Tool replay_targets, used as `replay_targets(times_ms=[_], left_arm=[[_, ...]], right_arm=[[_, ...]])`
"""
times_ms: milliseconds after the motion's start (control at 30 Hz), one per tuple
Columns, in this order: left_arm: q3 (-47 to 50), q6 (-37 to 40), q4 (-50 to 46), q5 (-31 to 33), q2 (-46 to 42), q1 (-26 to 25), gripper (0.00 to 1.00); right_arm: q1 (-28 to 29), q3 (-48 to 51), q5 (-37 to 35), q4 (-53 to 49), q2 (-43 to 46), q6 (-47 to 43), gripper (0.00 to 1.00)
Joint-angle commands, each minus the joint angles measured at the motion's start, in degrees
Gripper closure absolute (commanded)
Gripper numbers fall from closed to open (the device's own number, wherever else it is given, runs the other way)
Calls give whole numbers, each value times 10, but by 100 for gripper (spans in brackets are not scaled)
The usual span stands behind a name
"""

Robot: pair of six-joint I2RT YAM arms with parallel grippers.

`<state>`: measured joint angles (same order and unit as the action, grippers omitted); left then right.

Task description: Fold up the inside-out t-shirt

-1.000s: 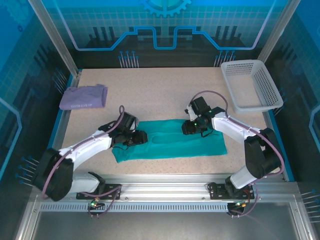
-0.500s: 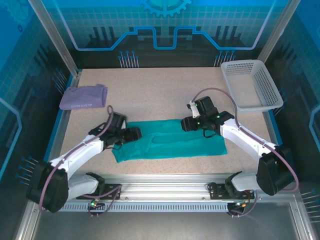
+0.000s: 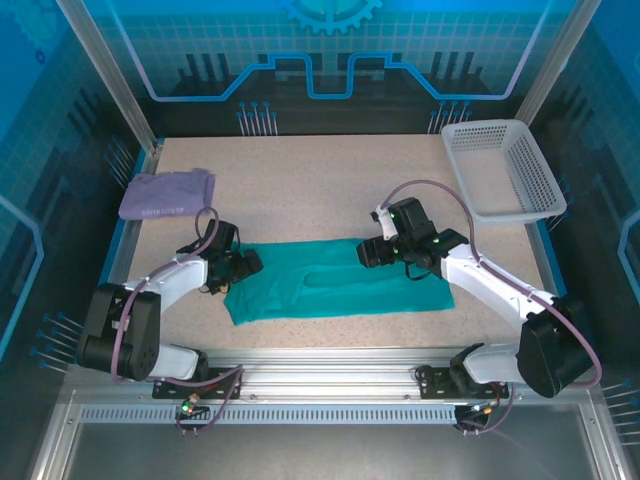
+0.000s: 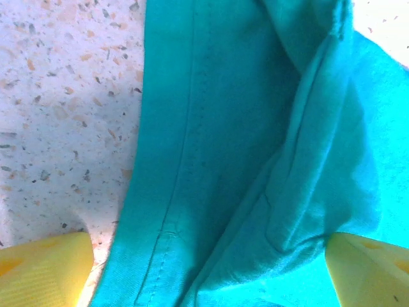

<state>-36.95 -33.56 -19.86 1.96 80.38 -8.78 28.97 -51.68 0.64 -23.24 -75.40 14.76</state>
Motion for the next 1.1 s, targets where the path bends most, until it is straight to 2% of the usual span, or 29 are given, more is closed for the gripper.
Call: replay_targets(times_ms=[0, 67, 233, 433, 667, 767, 933, 1067], left_arm=[[5, 22, 39, -96, 28, -14, 8], [12, 23, 50, -119, 20, -32, 12], [18, 19, 65, -124, 12, -84, 25], [19, 18, 87, -123, 37, -111, 41], [25, 34, 92, -73, 44, -110, 73], [29, 44, 96, -66, 44, -104, 98], [24, 46, 71, -46, 5, -97, 100], [-33, 70, -34, 27, -37, -97, 100]], right_arm=[[8, 0, -1, 13, -11, 1, 24], [8, -2, 0, 12, -16, 5, 24], [7, -3, -2, 10, -25, 11, 24], [8, -1, 1, 8, -35, 17, 24], [9, 4, -1, 7, -34, 21, 25], [9, 5, -2, 6, -36, 21, 25], [9, 4, -14, -4, -32, 15, 25], [7, 2, -36, -15, -20, 4, 25]])
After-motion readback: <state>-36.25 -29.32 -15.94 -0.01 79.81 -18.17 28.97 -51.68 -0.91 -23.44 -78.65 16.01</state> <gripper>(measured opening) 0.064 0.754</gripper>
